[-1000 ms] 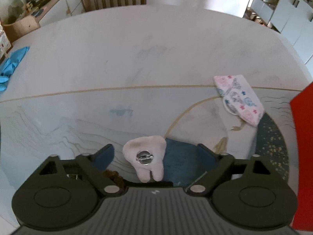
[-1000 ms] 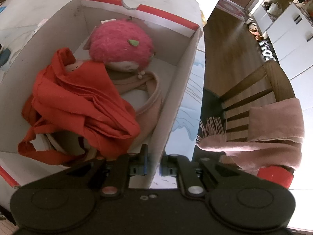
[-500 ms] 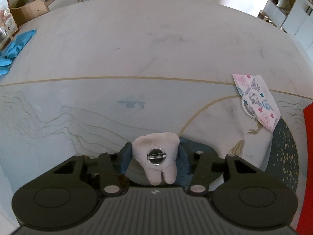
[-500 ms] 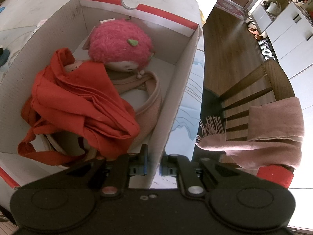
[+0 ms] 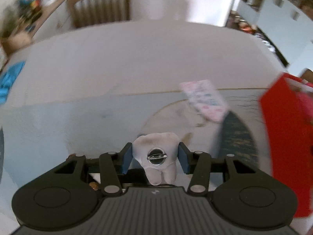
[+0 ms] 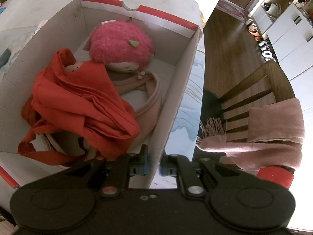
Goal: Organize objects
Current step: 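Carry the tooth plush into the box with the left gripper and release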
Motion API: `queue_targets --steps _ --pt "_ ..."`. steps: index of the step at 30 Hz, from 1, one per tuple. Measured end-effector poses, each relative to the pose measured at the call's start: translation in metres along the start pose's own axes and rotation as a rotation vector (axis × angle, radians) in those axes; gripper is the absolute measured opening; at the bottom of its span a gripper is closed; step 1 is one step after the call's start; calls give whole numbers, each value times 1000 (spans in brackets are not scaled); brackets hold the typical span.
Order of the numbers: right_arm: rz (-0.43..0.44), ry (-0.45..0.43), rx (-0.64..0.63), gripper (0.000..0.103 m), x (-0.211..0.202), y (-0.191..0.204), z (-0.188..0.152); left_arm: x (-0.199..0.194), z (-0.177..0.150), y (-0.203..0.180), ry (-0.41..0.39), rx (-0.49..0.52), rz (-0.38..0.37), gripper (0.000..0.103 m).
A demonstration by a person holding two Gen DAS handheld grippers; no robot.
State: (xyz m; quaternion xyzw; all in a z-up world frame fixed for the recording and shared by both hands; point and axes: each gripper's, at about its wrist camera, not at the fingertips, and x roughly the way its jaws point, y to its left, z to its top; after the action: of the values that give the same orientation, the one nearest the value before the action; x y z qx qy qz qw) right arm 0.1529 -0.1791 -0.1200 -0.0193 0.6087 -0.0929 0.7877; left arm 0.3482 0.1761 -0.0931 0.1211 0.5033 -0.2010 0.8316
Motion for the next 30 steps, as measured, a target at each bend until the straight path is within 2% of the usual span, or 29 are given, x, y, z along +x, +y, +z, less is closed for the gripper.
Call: queue_targets --steps 6,13,30 --pt "4 -6 -6 8 0 0 -1 -46 4 -56 -47 162 -66 47" --pt "9 -14 -12 8 -1 -1 -3 -75 2 -114 -69 290 -135 48" --pt "44 -54 10 6 -14 -8 -8 -79 -4 -220 -72 490 -257 48"
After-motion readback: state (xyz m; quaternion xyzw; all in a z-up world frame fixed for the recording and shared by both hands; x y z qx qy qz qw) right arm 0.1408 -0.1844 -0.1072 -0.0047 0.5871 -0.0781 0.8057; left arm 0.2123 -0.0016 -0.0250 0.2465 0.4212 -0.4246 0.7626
